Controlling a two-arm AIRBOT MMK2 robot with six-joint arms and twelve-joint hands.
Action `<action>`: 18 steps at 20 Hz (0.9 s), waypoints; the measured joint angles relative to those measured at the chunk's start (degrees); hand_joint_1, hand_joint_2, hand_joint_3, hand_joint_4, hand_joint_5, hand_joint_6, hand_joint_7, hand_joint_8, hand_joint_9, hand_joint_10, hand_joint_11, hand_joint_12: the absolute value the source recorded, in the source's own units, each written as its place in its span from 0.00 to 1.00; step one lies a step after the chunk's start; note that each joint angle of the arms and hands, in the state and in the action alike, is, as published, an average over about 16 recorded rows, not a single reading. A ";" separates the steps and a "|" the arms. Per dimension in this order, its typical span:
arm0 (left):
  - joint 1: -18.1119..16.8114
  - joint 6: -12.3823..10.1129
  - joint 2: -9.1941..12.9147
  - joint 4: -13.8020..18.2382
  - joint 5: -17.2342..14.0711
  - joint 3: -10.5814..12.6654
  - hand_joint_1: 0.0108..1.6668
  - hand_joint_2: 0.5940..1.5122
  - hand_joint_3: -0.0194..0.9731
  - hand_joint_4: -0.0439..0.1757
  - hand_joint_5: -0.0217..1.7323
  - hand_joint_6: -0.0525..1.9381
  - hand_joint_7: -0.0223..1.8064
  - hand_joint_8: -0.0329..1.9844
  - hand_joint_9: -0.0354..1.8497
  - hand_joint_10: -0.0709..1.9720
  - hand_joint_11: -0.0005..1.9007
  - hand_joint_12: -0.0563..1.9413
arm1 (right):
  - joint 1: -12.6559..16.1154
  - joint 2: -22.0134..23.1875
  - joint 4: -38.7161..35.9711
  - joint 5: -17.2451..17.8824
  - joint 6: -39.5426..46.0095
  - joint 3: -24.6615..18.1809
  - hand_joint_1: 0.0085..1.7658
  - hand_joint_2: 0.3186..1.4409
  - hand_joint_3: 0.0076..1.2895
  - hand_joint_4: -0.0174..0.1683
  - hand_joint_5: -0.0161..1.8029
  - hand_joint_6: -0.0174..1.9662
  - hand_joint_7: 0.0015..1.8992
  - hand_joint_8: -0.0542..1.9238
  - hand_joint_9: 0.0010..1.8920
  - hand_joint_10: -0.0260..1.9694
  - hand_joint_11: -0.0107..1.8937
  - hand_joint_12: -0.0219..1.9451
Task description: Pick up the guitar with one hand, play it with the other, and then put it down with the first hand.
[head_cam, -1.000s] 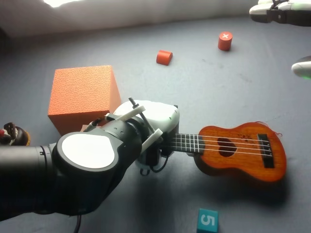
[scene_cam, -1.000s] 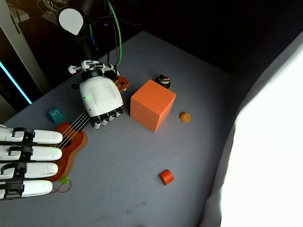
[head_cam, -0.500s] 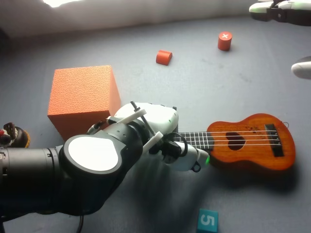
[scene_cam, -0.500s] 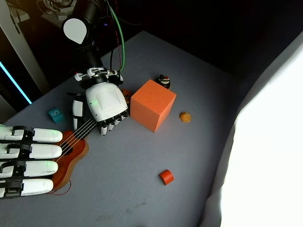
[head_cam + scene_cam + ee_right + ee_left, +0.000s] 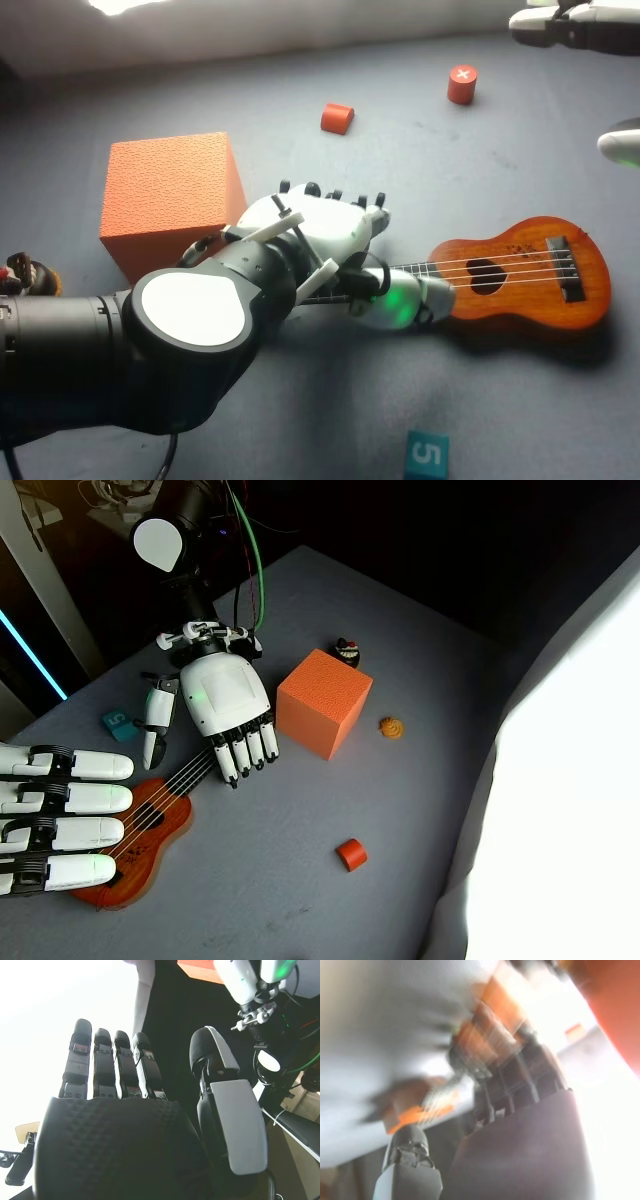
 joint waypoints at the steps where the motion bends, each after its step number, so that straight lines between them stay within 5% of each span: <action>1: -0.05 0.00 0.02 0.11 -0.09 0.09 0.02 0.52 0.02 0.29 0.18 0.33 0.22 0.37 0.23 0.39 0.18 0.57 | 0.00 0.00 -0.02 0.00 0.00 -0.02 0.31 0.90 0.01 0.09 0.08 0.03 0.03 0.03 0.03 0.02 0.02 0.24; 7: -1.30 0.38 0.34 0.81 -1.22 0.85 0.01 0.49 0.02 0.43 0.04 0.04 0.06 0.06 0.06 0.08 0.01 0.22 | 0.00 0.00 -0.11 0.01 0.00 -0.13 0.31 0.91 0.01 0.09 0.08 0.03 0.03 0.03 0.03 0.02 0.02 0.27; 12: -4.38 3.02 1.21 -0.19 -3.19 1.21 0.01 0.48 0.02 0.53 0.02 0.02 0.02 0.02 0.03 0.03 0.01 0.05 | 0.00 0.00 -0.17 0.02 -0.01 -0.15 0.31 0.91 0.01 0.09 0.08 0.03 0.03 0.03 0.03 0.02 0.02 0.30; 14: -6.39 5.23 1.86 -1.69 -3.94 1.19 0.02 0.50 0.02 0.55 0.02 0.02 0.02 0.01 0.03 0.03 0.01 0.05 | 0.00 0.00 -0.19 0.02 -0.02 -0.16 0.31 0.91 0.01 0.09 0.08 0.03 0.03 0.03 0.03 0.02 0.02 0.31; 18: -11.55 12.10 3.77 -6.87 -5.22 0.58 0.09 0.56 0.02 0.51 0.05 0.04 0.06 0.04 0.06 0.11 0.01 0.22 | 0.00 0.00 -0.22 0.02 -0.04 -0.17 0.30 0.91 0.01 0.09 0.10 0.04 0.06 0.04 0.05 0.06 0.02 0.42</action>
